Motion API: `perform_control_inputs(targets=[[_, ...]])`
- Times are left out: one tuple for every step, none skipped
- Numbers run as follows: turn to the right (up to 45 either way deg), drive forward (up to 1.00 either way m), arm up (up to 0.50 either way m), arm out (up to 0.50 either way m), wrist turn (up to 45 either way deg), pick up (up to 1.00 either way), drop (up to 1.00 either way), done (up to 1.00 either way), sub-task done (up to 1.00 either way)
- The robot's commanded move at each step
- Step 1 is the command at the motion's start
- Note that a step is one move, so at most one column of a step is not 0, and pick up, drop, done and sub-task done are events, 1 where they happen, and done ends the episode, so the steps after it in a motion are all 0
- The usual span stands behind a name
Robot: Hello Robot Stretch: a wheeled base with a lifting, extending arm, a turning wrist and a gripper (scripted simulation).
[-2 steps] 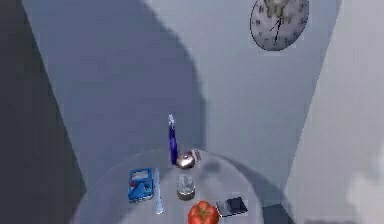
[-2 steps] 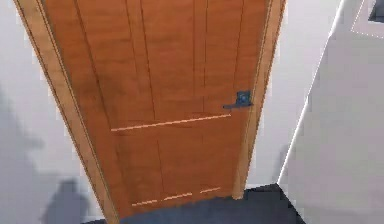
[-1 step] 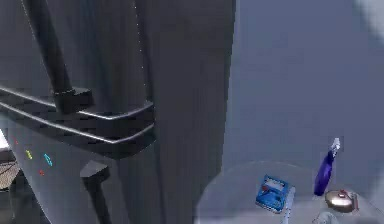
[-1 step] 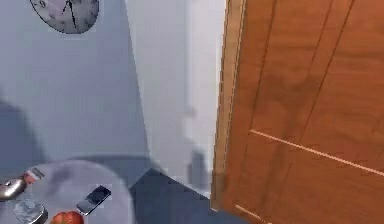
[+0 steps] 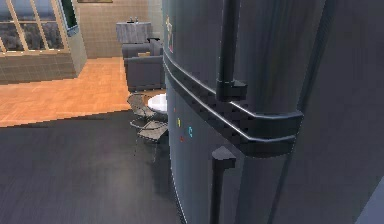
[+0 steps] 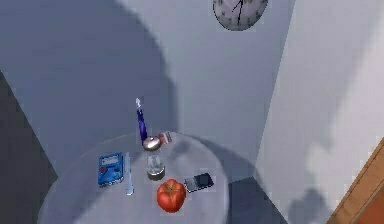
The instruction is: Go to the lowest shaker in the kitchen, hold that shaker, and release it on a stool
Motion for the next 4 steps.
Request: perform_control_inputs(targets=[[0.0,0.0,0.5,0.0,0.0,0.0,0.0,0.0,0.0],[0.0,0.0,0.38,0.0,0.0,0.0,0.0,0.0,0.0],[0.0,0.0,0.0,0.28,0.0,0.0,0.0,0.0,0.0],[0.0,0.0,0.0,0.0,45.0,0.0,0.0,0.0,0.0]])
